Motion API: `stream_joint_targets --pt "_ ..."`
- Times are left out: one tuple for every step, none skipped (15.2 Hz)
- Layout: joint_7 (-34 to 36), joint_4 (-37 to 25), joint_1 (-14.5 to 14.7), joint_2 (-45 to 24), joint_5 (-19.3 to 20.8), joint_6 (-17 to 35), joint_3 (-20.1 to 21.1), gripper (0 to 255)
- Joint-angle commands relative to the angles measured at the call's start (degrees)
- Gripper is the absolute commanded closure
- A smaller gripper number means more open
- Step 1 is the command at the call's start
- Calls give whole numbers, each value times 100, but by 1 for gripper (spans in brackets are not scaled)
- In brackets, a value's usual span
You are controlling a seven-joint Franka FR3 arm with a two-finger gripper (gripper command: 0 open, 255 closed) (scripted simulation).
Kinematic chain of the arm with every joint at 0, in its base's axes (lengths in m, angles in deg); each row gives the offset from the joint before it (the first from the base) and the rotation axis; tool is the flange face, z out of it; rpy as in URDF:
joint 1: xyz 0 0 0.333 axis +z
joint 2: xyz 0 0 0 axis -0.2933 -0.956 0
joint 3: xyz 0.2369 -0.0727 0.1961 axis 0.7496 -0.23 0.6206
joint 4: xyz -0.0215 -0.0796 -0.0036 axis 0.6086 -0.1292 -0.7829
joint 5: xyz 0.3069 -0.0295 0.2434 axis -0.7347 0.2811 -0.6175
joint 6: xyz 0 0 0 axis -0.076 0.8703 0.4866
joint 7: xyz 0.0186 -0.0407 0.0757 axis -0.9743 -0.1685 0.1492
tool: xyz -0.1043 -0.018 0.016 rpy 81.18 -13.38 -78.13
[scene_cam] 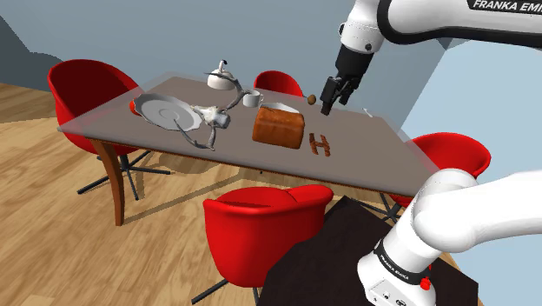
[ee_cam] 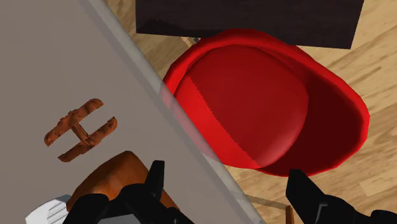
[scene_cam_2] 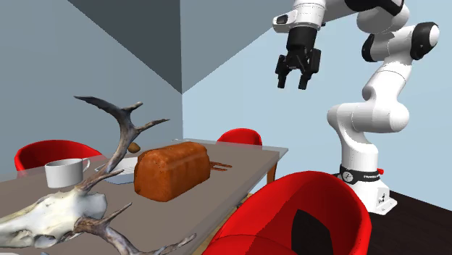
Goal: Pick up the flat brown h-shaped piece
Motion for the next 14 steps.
stream_joint_targets --pt "0 0 0 0 0 0 0 0" --pt "-203 112 -11 2 69 117 -143 0" --pt "-405 215 -22 -7 140 236 -288 0" --pt "-607 308 -36 -28 212 357 -434 0" --pt "-808 391 -51 -60 285 480 -581 0" --pt "-1010 465 -69 -105 357 606 -728 0" --pt "-1212 528 -86 -162 429 735 -876 0" --pt "-1415 582 -106 -232 498 865 -1023 0" --pt "-1615 625 -120 -313 567 998 -1174 0" --pt "-1816 659 -133 -407 633 1132 -1325 0" --pt "-2020 682 -148 -513 694 1269 -1474 0" --pt "-2223 694 -159 -631 750 1406 -1623 0" --pt "-2427 697 -166 -761 801 1545 -1774 0" --pt "-2633 689 -171 -902 845 1685 -1923 0"
